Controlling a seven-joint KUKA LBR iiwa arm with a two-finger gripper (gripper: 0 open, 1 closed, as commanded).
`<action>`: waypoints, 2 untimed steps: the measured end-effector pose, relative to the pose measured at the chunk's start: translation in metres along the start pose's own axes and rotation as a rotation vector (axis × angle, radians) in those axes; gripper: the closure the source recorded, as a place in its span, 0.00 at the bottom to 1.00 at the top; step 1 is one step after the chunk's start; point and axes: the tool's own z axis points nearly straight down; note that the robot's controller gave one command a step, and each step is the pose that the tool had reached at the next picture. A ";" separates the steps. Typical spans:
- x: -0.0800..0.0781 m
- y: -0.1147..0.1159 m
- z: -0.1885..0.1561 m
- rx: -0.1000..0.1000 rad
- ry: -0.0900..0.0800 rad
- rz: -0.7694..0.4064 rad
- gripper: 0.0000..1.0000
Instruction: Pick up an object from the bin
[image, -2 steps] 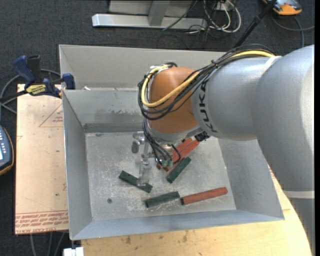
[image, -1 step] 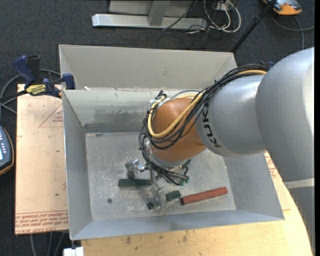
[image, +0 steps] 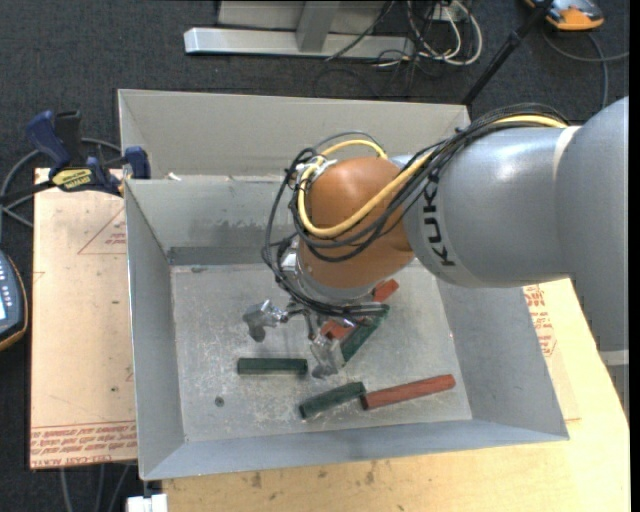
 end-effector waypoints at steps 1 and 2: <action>-0.005 -0.026 -0.108 0.004 -0.003 -0.237 0.00; 0.033 0.021 0.003 -0.011 0.007 -0.479 0.00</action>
Offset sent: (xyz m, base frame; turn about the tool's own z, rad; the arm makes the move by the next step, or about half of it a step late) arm 0.0201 -0.0125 0.1040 -0.2408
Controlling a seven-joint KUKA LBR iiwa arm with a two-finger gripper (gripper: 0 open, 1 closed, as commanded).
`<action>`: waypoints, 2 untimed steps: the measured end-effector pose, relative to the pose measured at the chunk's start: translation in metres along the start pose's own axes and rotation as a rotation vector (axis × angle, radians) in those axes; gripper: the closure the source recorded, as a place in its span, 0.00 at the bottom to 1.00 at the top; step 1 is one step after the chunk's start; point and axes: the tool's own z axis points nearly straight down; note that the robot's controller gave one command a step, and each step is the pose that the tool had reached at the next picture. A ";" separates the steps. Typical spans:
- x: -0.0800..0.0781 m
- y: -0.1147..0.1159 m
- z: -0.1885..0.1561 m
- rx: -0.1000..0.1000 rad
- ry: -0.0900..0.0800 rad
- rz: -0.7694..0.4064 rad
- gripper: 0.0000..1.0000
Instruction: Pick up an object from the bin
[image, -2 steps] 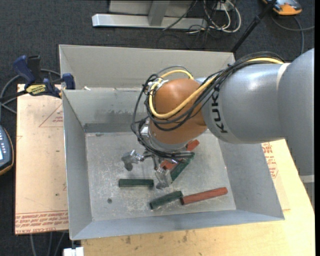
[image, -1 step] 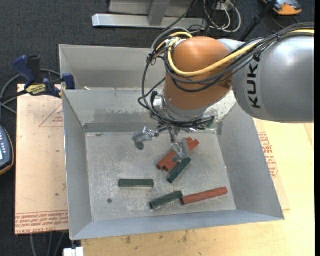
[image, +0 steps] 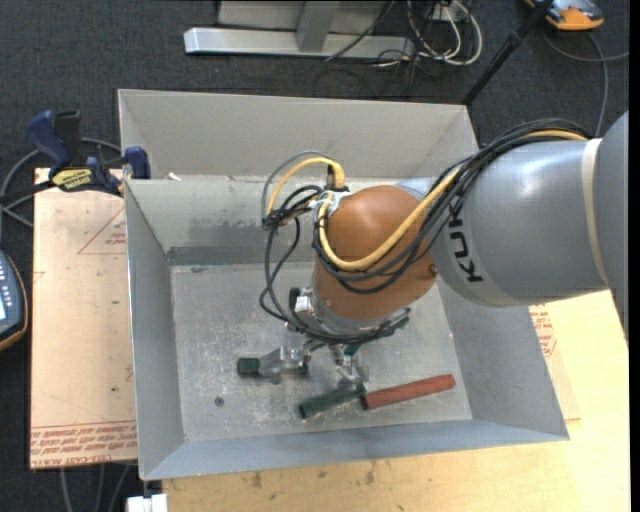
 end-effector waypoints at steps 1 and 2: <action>0.065 0.027 -0.032 0.007 0.000 0.183 0.00; 0.071 0.032 0.003 0.003 -0.001 0.177 0.00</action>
Offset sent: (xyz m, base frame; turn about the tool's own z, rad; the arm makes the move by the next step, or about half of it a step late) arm -0.0375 -0.0577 0.0320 0.1795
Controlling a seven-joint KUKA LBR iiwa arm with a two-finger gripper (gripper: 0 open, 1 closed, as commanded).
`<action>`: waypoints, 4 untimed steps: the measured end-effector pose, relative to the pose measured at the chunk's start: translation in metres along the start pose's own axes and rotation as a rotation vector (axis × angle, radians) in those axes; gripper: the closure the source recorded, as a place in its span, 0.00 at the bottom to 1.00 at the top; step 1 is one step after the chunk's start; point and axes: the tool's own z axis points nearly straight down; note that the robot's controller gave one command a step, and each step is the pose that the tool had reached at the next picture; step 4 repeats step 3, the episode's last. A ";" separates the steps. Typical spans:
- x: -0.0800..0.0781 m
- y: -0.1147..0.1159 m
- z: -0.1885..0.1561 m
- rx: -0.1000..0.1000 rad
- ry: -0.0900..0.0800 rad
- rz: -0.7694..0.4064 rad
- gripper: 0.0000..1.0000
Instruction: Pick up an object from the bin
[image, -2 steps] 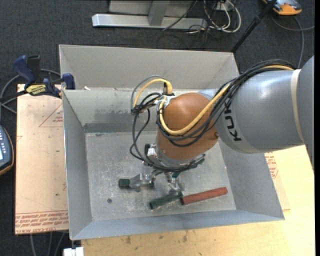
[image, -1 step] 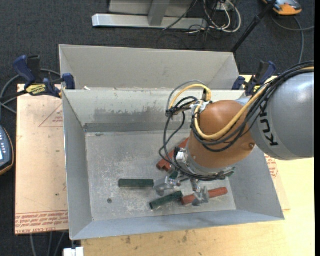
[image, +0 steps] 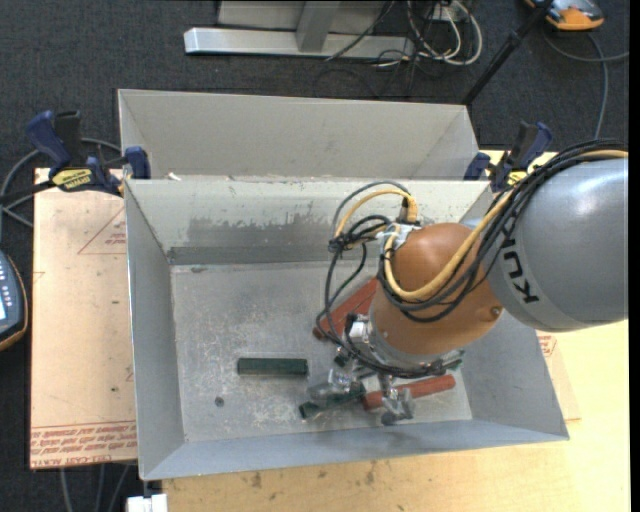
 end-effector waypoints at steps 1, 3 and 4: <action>0.018 -0.038 0.034 0.005 -0.003 0.000 0.00; 0.011 -0.048 -0.102 0.014 -0.006 -0.062 1.00; 0.011 -0.048 -0.102 0.014 -0.006 -0.062 1.00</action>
Offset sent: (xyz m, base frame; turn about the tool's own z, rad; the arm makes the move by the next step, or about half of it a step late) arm 0.0277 -0.0296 -0.0325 -0.0068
